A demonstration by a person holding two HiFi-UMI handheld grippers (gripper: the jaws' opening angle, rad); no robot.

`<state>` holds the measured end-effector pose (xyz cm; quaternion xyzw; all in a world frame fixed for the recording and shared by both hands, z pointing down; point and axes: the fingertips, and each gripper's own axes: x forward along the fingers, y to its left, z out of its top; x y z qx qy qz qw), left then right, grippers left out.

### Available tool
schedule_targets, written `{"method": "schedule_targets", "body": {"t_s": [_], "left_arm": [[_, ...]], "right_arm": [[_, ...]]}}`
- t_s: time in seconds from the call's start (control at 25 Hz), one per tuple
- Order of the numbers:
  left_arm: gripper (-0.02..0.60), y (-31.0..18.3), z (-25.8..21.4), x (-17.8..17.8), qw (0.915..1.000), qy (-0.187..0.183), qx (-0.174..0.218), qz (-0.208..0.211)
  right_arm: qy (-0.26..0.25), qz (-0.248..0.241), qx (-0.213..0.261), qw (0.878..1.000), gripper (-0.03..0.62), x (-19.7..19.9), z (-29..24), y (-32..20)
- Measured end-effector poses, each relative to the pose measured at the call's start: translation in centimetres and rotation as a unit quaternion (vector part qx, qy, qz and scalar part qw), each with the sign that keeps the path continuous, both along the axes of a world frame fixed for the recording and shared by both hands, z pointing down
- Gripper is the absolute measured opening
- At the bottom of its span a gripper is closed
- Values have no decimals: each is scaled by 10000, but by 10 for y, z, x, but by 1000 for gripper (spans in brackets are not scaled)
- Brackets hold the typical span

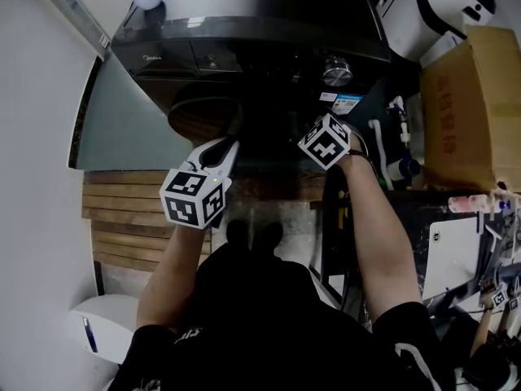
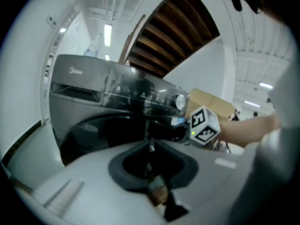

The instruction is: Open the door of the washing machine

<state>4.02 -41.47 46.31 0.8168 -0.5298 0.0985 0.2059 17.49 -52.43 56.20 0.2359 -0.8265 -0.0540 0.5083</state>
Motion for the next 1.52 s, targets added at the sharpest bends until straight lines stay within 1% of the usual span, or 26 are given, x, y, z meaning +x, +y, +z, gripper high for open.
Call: {"method": "schedule_targets", "body": {"t_s": [0.08, 0.16, 0.2, 0.28, 0.36, 0.52, 0.64, 0.72, 0.8, 0.92, 1.0, 1.16, 1.24, 1.36, 1.52], "left_arm": [[43, 3, 1, 0, 10000, 43, 12, -60], [43, 5, 1, -2, 9999, 90, 53, -132], [43, 5, 1, -5, 9997, 132, 73, -212], [43, 8, 1, -13, 9989, 249, 80, -394], [43, 16, 2, -15, 9986, 317, 52, -419], [44, 40, 3, -12, 9996, 256, 20, -138], [52, 64, 6, -8, 9997, 198, -29, 157], [71, 83, 12, -4, 9991, 197, -136, 356], [103, 100, 18, -3, 9982, 218, -238, 514], [132, 124, 23, -5, 9968, 215, -296, 707], [144, 142, 27, -9, 9958, 217, -337, 820], [160, 180, 37, -25, 9948, 239, -468, 877], [163, 191, 37, -35, 9950, 224, -448, 867], [166, 203, 35, -54, 9958, 239, -393, 789], [166, 216, 37, -78, 9968, 300, -365, 650]], "right_arm": [[-93, -58, -96, 9999, 142, 1, 0, 8], [-260, -212, -397, 9986, 120, 2, 1, 33], [-421, -250, -505, 9975, 121, 1, 2, 48], [-777, -138, -498, 9956, 122, -3, 3, 73], [-936, 105, -391, 9948, 121, -5, 3, 89], [-927, 486, -305, 9940, 120, -9, 3, 112], [-1190, 770, -312, 9894, 118, -16, 2, 131], [-1314, 1014, -386, 9854, 116, -20, 1, 150], [-1347, 1189, -351, 9831, 113, -27, 0, 170], [-1430, 1317, -173, 9808, 107, -39, 0, 199], [-1598, 1365, -132, 9776, 102, -48, -1, 219], [-2083, 1360, -245, 9683, 80, -75, -5, 264], [-2182, 1293, -273, 9669, 81, -89, -8, 281], [-2185, 1051, -400, 9693, 91, -113, -9, 306], [-2375, 668, -841, 9654, 106, -145, -10, 341]]}}
